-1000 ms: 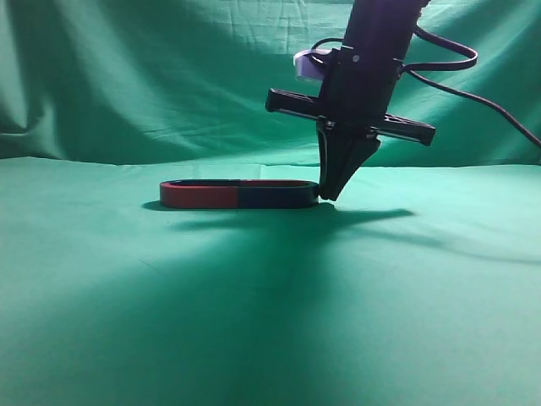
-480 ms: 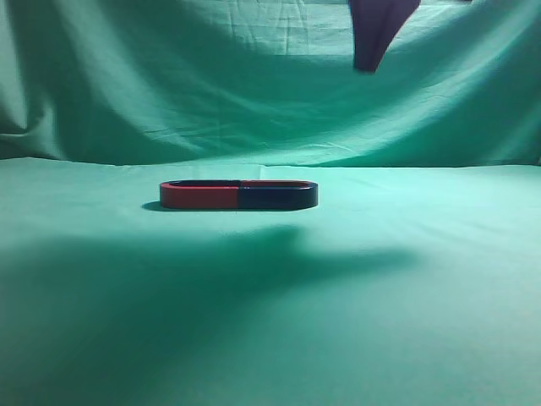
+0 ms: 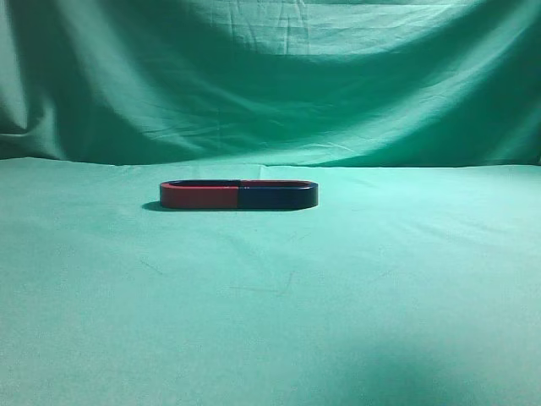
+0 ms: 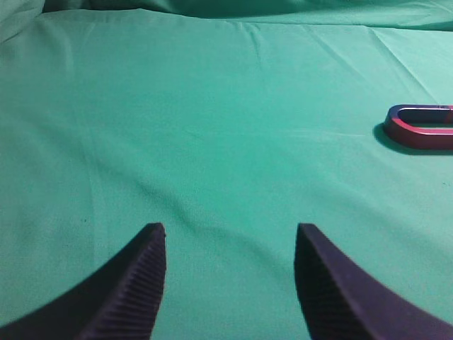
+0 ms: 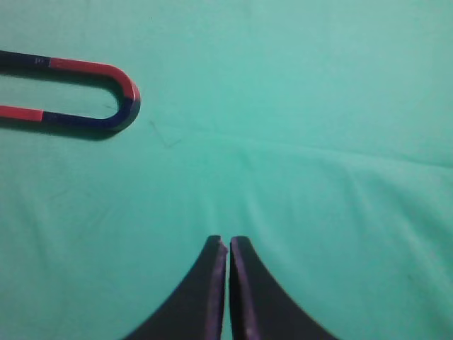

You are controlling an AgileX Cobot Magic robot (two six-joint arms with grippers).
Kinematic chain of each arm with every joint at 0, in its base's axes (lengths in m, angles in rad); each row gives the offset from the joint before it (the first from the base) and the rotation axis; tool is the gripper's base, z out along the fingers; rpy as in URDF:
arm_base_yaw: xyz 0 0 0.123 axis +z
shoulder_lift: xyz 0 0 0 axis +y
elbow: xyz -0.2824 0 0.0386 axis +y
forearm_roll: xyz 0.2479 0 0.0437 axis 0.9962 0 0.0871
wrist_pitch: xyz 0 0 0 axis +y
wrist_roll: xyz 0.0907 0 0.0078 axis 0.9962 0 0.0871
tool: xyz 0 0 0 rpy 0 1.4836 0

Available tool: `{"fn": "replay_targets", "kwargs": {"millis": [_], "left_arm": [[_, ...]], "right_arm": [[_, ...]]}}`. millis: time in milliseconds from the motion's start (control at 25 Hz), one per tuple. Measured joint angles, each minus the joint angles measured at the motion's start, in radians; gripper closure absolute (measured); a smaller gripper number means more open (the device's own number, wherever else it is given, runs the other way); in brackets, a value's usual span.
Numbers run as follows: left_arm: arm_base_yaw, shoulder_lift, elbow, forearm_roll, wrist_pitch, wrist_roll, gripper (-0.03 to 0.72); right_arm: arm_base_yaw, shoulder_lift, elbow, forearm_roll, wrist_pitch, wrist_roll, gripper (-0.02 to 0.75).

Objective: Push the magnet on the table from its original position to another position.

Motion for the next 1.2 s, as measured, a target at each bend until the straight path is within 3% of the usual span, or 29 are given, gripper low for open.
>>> {"fn": "replay_targets", "kwargs": {"millis": [760,1200], "left_arm": [[0.000,0.000,0.000,0.000,0.000,0.000,0.316],[0.000,0.000,0.000,0.000,0.000,0.000,0.316]], "right_arm": [[0.000,-0.782,0.695,-0.004,-0.435,0.024,0.738],[0.000,-1.023,0.776,0.019,-0.366,-0.059,0.738]]}}
